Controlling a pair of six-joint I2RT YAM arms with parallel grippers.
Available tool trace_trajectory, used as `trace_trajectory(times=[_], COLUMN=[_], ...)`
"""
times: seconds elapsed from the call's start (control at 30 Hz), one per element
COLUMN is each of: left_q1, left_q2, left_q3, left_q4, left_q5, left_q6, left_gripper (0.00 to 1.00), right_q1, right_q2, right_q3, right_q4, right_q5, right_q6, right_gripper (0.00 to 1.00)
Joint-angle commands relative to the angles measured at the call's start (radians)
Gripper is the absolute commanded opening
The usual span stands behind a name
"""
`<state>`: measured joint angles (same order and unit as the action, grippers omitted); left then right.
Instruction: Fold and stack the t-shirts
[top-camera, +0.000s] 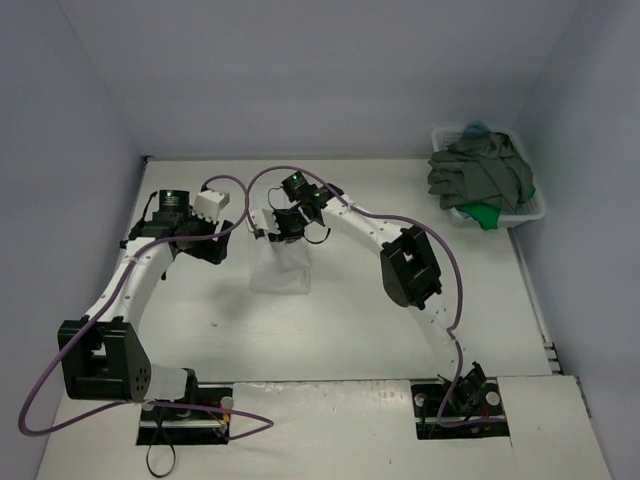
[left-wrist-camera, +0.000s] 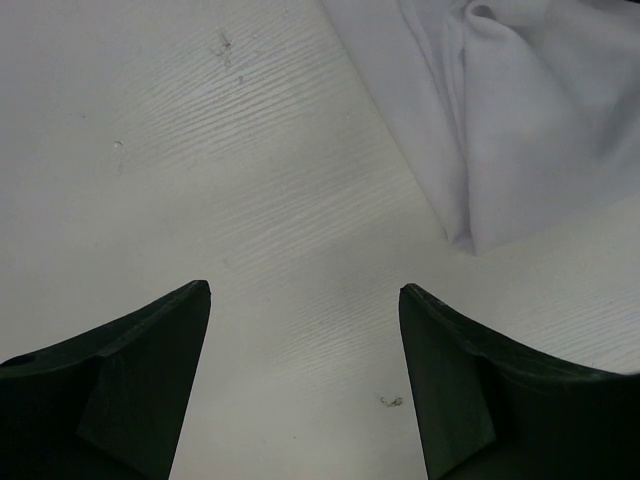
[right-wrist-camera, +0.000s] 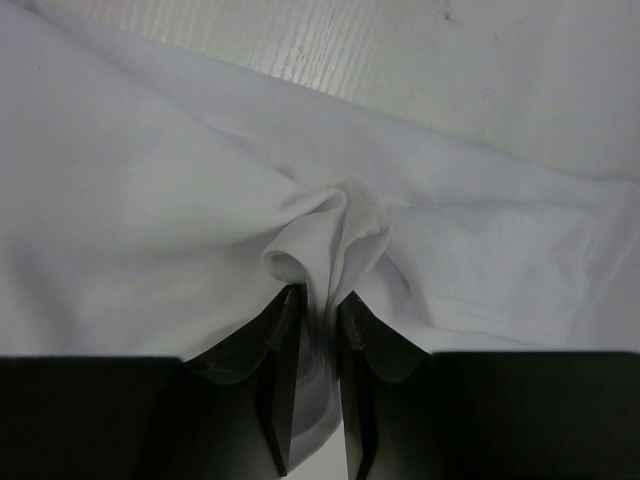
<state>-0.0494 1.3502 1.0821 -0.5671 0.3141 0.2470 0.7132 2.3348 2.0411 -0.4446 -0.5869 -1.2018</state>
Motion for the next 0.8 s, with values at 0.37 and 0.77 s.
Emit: trace_trajectory(times=[0.37,0.77], left_q1=[0.019,0.02], left_q2=[0.004,0.0], left_q3=[0.001,-0.01], left_q4=[0.062,0.065], left_q5=[0.051,0.062], left_q6=[-0.023,-0.028], left_gripper=[0.71,0.71], right_q1=[-0.006,-0.004], right_q2=[0.054,0.012], right_q3=[0.021,-0.048], right_q4=[0.269,0.521], right_q5=[0.113,0.225], right_q6=[0.183,0.298], right_gripper=[0.35,0.31])
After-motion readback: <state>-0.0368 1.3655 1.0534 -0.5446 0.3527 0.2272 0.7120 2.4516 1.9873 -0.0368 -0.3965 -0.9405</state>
